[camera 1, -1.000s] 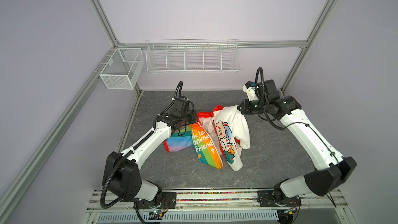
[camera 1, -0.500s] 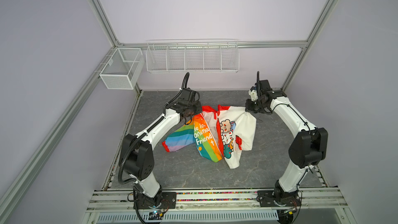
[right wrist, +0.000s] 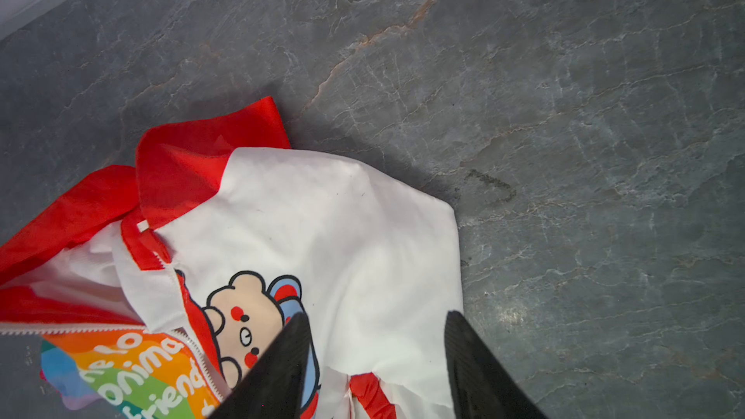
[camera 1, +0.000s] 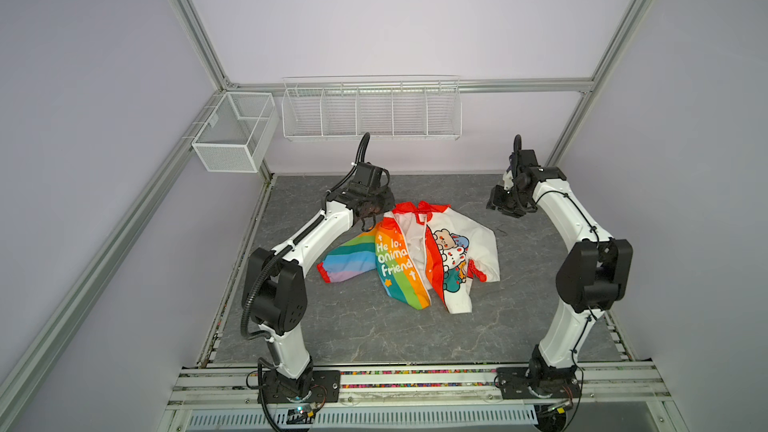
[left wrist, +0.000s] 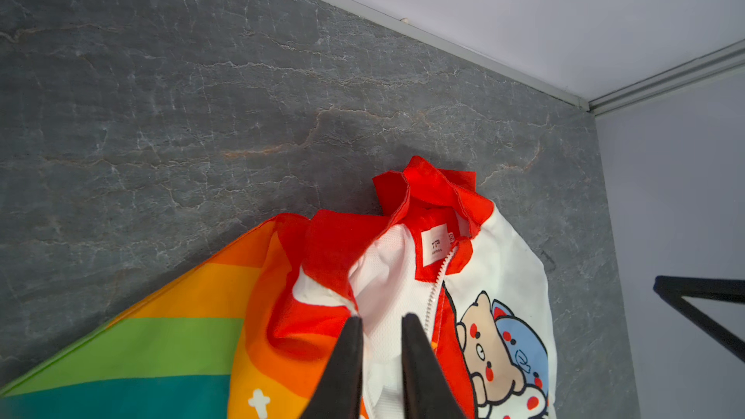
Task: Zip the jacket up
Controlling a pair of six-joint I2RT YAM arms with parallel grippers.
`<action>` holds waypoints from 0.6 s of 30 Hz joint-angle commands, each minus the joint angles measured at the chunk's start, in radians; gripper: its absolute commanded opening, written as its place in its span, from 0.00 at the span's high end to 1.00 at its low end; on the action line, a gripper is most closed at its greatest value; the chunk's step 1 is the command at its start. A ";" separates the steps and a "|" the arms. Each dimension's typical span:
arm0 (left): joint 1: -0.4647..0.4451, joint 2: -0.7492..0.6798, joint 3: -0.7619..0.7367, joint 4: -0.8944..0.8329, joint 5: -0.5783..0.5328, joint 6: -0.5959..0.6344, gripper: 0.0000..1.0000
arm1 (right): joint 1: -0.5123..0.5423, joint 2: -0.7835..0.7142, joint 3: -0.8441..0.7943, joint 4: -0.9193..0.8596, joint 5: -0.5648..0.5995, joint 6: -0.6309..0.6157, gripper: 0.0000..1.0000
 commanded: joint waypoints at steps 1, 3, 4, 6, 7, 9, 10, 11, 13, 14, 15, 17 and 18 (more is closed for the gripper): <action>-0.005 -0.085 -0.053 0.019 -0.003 -0.003 0.76 | 0.015 -0.107 -0.041 0.015 -0.033 0.011 0.35; -0.005 -0.126 -0.094 0.021 -0.004 -0.005 0.73 | 0.032 -0.144 -0.074 0.026 -0.048 0.015 0.31; -0.005 -0.151 -0.121 0.021 -0.006 -0.008 0.72 | 0.045 -0.164 -0.092 0.030 -0.051 0.015 0.30; -0.005 -0.201 -0.175 0.021 -0.012 -0.019 0.71 | 0.078 -0.198 -0.132 0.037 -0.042 0.012 0.28; -0.005 -0.228 -0.210 0.022 -0.010 -0.023 0.70 | 0.097 -0.214 -0.156 0.040 -0.038 0.013 0.27; -0.005 -0.283 -0.280 0.023 -0.008 -0.035 0.69 | 0.145 -0.239 -0.204 0.050 -0.035 0.012 0.27; -0.005 -0.313 -0.318 0.021 -0.004 -0.042 0.68 | 0.164 -0.251 -0.229 0.055 -0.031 0.014 0.27; -0.007 -0.342 -0.357 0.022 0.000 -0.049 0.68 | 0.180 -0.262 -0.254 0.061 -0.032 0.016 0.26; -0.008 -0.411 -0.445 0.019 0.005 -0.071 0.66 | 0.215 -0.284 -0.314 0.079 -0.033 0.027 0.26; -0.007 -0.443 -0.485 0.022 0.010 -0.086 0.66 | 0.229 -0.293 -0.341 0.089 -0.032 0.030 0.26; -0.010 -0.480 -0.541 0.035 0.022 -0.112 0.66 | 0.243 -0.301 -0.369 0.098 -0.030 0.035 0.26; -0.021 -0.546 -0.652 0.091 0.053 -0.167 0.63 | 0.266 -0.314 -0.424 0.120 -0.030 0.052 0.25; -0.028 -0.571 -0.707 0.133 0.069 -0.199 0.62 | 0.278 -0.320 -0.454 0.139 -0.035 0.062 0.25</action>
